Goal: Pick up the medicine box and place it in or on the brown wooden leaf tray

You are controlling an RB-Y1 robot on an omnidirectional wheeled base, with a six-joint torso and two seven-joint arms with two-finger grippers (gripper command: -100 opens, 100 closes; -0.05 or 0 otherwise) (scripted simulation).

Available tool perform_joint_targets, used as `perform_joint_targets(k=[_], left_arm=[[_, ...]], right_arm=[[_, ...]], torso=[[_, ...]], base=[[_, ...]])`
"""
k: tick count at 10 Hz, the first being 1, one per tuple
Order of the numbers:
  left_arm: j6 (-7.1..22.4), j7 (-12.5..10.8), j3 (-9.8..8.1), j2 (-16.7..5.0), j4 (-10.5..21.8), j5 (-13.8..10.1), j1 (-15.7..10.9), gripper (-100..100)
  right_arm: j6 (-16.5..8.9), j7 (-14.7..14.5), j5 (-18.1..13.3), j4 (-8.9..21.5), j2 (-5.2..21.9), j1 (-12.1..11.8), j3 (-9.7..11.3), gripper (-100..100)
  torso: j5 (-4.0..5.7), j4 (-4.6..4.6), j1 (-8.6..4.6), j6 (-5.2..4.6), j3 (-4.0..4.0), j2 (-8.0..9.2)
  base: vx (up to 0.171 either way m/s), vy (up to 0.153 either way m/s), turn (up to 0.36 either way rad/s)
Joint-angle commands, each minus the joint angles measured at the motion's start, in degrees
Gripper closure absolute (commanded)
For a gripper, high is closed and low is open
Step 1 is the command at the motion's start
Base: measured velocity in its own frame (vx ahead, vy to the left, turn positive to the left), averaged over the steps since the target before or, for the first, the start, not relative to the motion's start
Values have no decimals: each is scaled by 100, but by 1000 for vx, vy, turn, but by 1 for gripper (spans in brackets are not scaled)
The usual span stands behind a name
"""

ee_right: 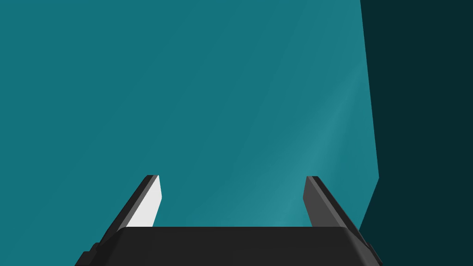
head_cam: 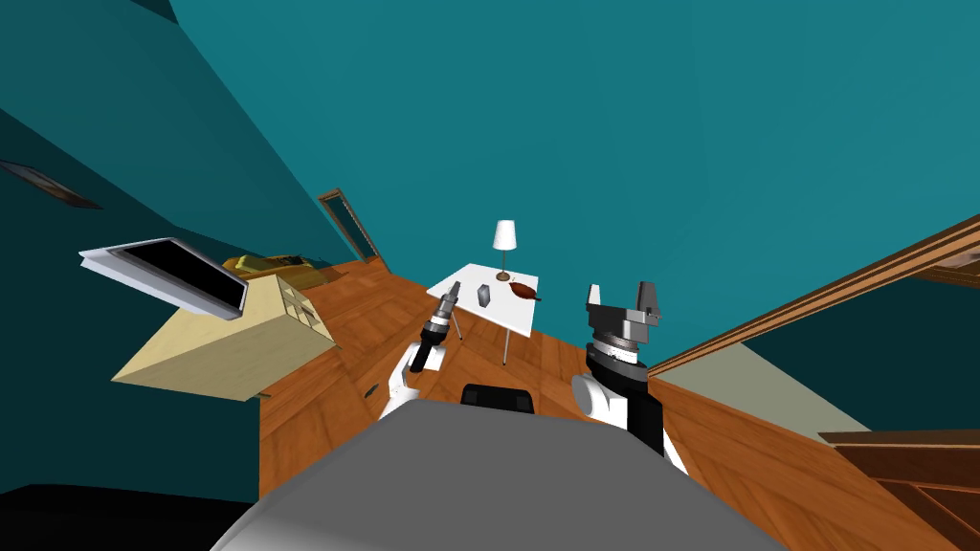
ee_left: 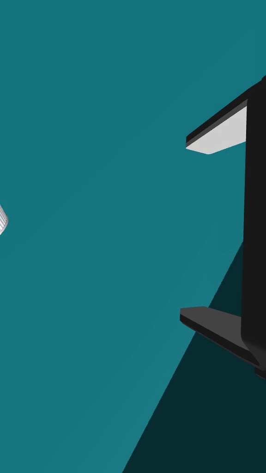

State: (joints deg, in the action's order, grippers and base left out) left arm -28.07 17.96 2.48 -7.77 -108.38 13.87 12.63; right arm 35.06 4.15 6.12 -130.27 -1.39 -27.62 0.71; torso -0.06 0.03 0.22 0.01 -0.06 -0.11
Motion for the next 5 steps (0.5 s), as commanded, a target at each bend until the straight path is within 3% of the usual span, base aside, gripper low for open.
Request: perform_joint_targets(k=[1, 5], left_arm=[[-40, 161, 31, 5, 286, 240, -105, -100], [43, 446, 108, 41, 972, 912, -352, -100]], right_arm=[[0, 0, 0, 0, 0, 0, 0, 0], [0, 0, 0, 0, 0, 0, 0, 0]], torso=[[0, 0, 0, 0, 0, 0], [4, 1, -17, 0, -3, -4]], base=[[21, 42, -22], [30, 21, -13]])
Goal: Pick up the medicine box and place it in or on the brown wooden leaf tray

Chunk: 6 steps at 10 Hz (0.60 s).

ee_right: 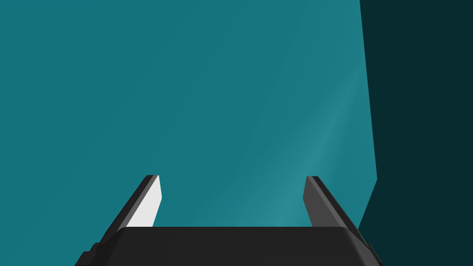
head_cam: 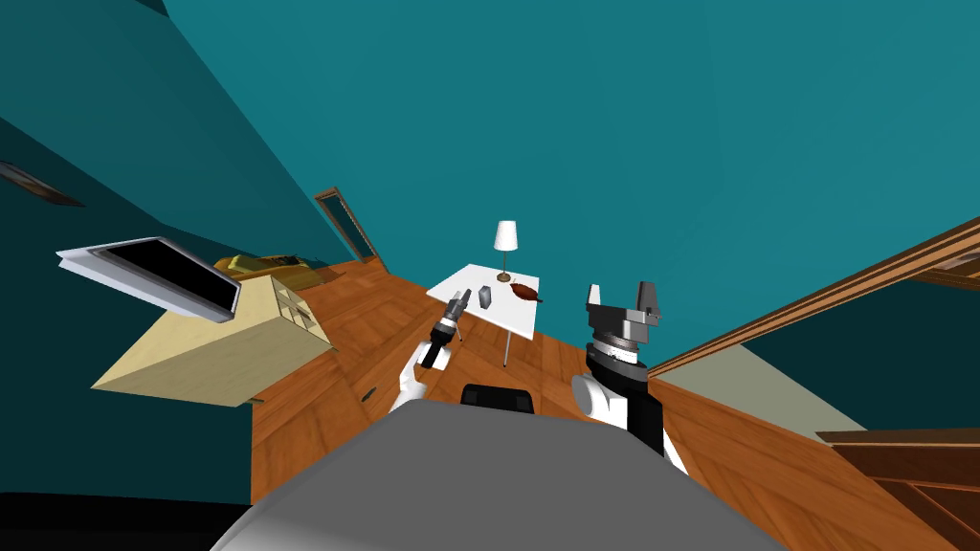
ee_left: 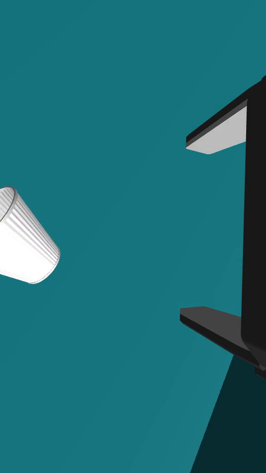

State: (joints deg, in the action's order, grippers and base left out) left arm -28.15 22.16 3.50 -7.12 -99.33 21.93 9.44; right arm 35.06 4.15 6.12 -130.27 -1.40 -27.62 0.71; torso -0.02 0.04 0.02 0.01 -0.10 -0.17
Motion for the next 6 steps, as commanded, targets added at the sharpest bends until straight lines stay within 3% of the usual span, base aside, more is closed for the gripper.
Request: perform_joint_targets(k=[1, 6], left_arm=[[83, 80, 23, -13, 234, 282, -83, -100], [265, 291, 94, 52, 1012, 1135, -287, -100]], right_arm=[[0, 0, 0, 0, 0, 0, 0, 0], [0, 0, 0, 0, 0, 0, 0, 0]], torso=[[0, 0, 0, 0, 0, 0], [3, 1, -13, 0, -2, -3]], base=[[35, 0, -7], [42, -15, -5]])
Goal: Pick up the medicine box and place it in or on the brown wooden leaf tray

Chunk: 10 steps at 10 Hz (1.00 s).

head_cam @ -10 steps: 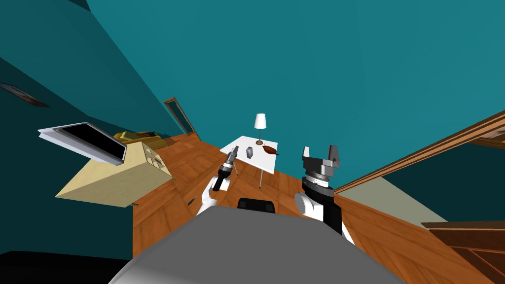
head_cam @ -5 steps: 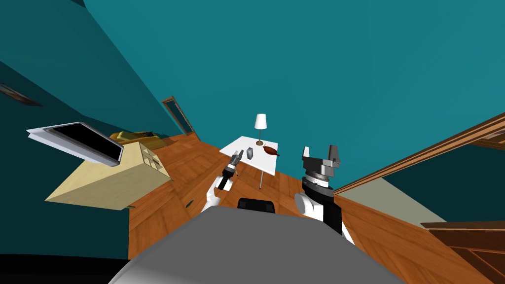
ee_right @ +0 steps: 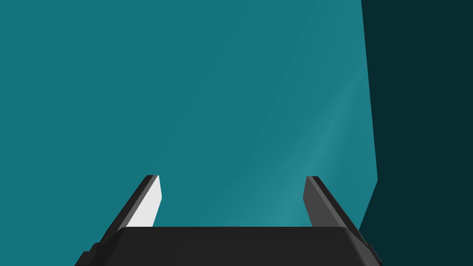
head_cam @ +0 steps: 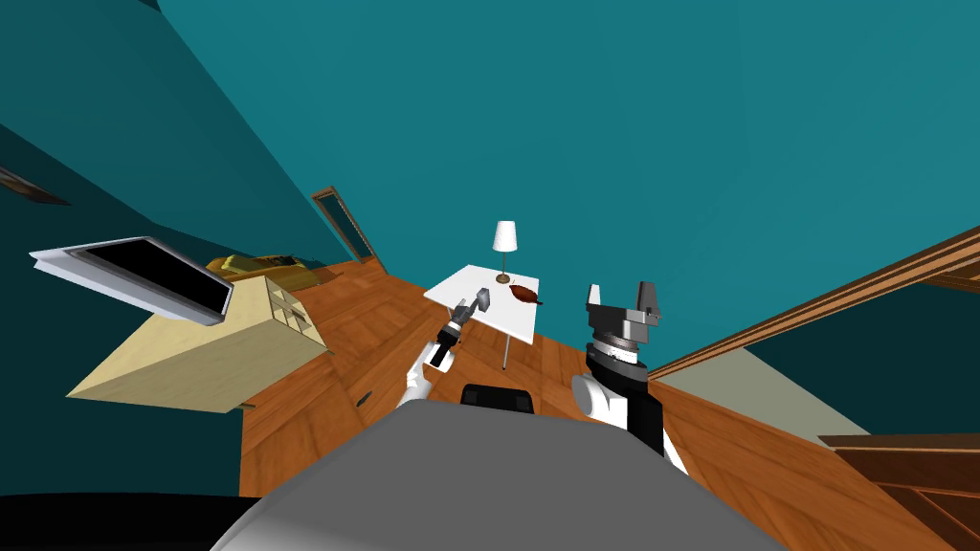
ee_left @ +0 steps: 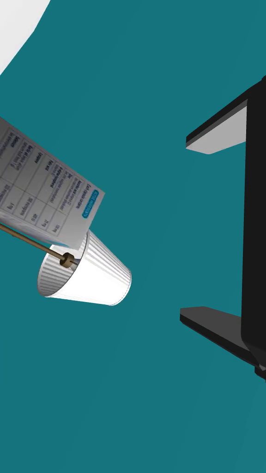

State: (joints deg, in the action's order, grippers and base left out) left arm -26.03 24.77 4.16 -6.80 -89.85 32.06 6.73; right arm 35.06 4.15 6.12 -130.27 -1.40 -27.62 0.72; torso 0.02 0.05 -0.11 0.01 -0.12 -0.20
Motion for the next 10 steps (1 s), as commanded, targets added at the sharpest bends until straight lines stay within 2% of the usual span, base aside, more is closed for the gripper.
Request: perform_joint_targets(k=[1, 4, 8, 9, 10], left_arm=[[88, 64, 42, 33, 204, 286, -51, -100], [182, 156, 79, 58, 574, 724, -148, -100], [281, 261, 117, 28, 975, 1183, -277, -100], [269, 218, 119, 14, 872, 1100, -236, -100], [281, 219, 123, 11, 877, 1115, -237, 0]], right_arm=[[0, 0, 0, 0, 0, 0, 0, 0], [0, 0, 0, 0, 0, 0, 0, 0], [0, 0, 0, 0, 0, 0, 0, 0], [0, 0, 0, 0, 0, 0, 0, 0], [0, 0, 0, 0, 0, 0, 0, 0]], torso=[[0, 0, 0, 0, 0, 0], [0, 0, -2, 0, 0, -1], [-1, 0, 5, 0, -2, -3], [-1, 1, 7, 0, -4, -8], [-1, 0, 8, 1, 0, 2]], base=[[51, -18, -6], [47, -21, -9], [58, -12, -11], [36, -2, -3], [6, 0, 1]])
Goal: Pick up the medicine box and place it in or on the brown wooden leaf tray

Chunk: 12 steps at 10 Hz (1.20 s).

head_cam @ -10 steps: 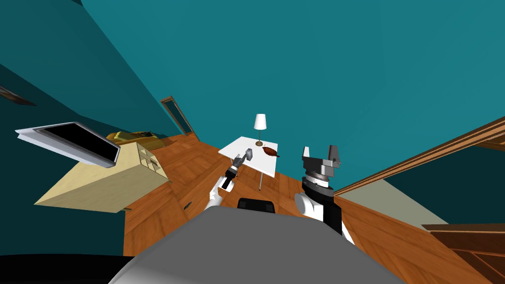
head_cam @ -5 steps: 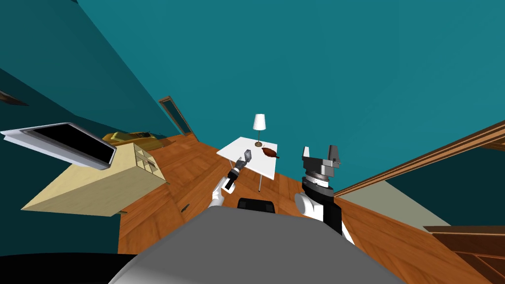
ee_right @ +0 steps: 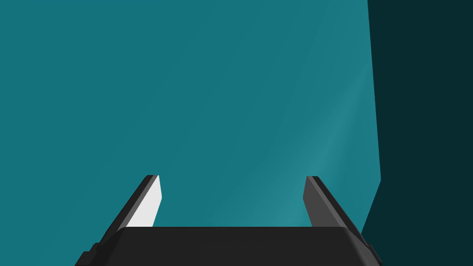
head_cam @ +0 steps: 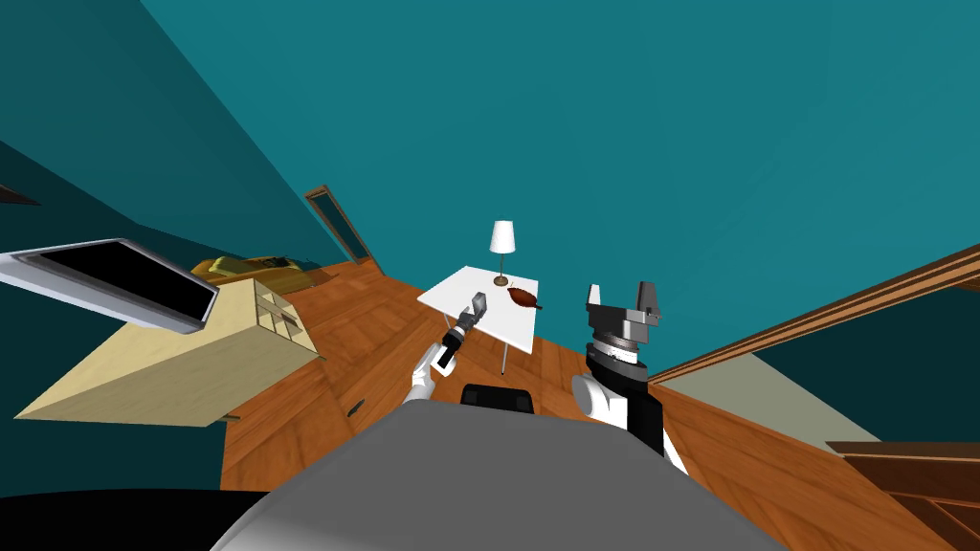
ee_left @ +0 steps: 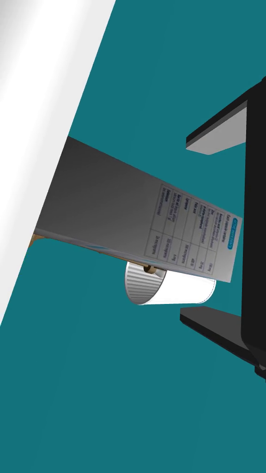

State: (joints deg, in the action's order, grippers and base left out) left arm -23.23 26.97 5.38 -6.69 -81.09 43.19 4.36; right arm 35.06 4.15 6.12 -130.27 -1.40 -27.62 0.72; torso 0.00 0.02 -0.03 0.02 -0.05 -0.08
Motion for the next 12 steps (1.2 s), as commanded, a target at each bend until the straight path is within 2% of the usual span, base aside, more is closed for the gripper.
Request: perform_joint_targets(k=[1, 2, 3, 7, 8, 9, 10, 11, 12], left_arm=[[167, -77, 20, -35, -47, 5, -110, -100], [48, -20, -9, -12, 10, -4, -65, -100], [63, -26, -10, -13, 11, -4, -75, 100], [60, -17, -12, -18, 7, 0, -78, 100], [61, -18, -13, -17, 6, -1, -78, 0], [60, -19, -13, -17, 6, -1, -79, 100], [61, -19, -13, -17, 6, -2, -78, 0], [91, -47, -7, -53, 117, 78, -86, 100], [114, -66, -3, -66, 184, 126, -112, 100]], right_arm=[[0, 0, 0, 0, 0, 0, 0, 0], [0, 0, 0, 0, 0, 0, 0, 0], [0, 0, 0, 0, 0, 0, 0, 0], [0, 0, 0, 0, 0, 0, 0, 0], [0, 0, 0, 0, 0, 0, 0, 0], [0, 0, 0, 0, 0, 0, 0, 0], [0, 0, 0, 0, 0, 0, 0, 0], [0, 0, 0, 0, 0, 0, 0, 0], [0, 0, 0, 0, 0, 1, 0, 0]], torso=[[0, 0, 0, 0, 0, 0], [1, 1, -6, -2, -7, -15], [1, 2, -4, 0, -6, -9], [-5, 2, 4, -1, 0, 3], [-5, 3, 3, -2, 0, 3], [-4, 3, 2, -2, 0, 3], [-4, 3, 1, -2, 0, 3], [-4, 3, 1, -2, 0, 3], [-12, 23, 11, 7, 9, 46]], base=[[66, -18, -70], [42, -10, -16], [6, -2, 4], [0, 0, 0], [0, 0, 0], [0, 0, 0], [0, 0, 0], [-116, 16, 19], [-210, -3, 12]])
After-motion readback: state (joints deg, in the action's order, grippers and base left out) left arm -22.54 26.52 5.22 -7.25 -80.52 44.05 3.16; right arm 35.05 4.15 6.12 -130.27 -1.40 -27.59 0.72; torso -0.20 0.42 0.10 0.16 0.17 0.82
